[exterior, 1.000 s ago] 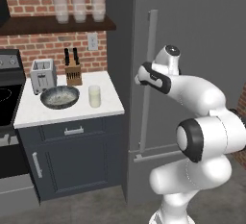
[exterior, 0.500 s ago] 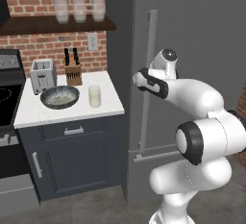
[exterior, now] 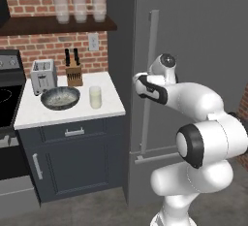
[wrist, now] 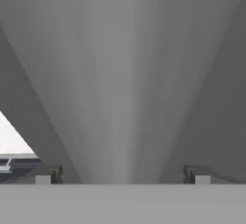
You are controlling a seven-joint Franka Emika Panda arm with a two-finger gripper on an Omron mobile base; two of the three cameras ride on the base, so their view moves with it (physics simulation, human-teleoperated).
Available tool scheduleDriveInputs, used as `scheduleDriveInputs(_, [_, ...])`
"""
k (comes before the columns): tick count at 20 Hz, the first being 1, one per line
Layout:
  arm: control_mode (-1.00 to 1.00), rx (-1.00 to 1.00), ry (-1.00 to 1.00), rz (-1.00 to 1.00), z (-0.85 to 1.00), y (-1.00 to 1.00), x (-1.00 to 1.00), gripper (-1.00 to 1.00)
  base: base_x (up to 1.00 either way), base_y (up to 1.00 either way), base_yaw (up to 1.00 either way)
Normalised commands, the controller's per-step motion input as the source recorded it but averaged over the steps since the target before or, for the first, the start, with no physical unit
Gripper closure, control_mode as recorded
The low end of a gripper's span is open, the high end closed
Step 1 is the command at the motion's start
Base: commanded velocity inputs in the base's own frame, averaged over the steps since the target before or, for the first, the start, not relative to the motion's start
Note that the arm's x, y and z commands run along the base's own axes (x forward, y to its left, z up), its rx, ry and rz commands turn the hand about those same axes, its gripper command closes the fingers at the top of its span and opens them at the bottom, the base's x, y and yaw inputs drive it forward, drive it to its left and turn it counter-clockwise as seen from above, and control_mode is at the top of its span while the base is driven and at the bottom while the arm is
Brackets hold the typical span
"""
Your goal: Grab a lemon wedge from the fridge and one ice cube from the ice bowl, and put them in the glass of lemonade.
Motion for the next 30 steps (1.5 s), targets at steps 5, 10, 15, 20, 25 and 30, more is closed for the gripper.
scheduleDriveInputs(5, [-1.00,0.00,0.00,0.00,0.00,0.00,0.33,1.00,0.00,0.00,0.00])
scheduleDriveInputs(10, [-1.00,0.00,0.00,0.00,0.00,0.00,0.35,1.00,0.00,0.00,0.00])
scheduleDriveInputs(15, [-1.00,0.00,0.03,0.00,0.02,0.00,0.35,1.00,0.00,0.00,0.00])
scheduleDriveInputs(20, [-1.00,0.00,0.10,-0.01,0.16,0.00,0.12,1.00,0.00,0.00,0.00])
scheduleDriveInputs(25, [-1.00,0.00,0.05,-0.08,0.17,-0.18,-0.02,1.00,0.00,0.00,0.00])
scheduleDriveInputs(30, [-1.00,0.03,0.00,-0.18,0.10,-0.36,-0.24,1.00,0.00,0.00,0.00])
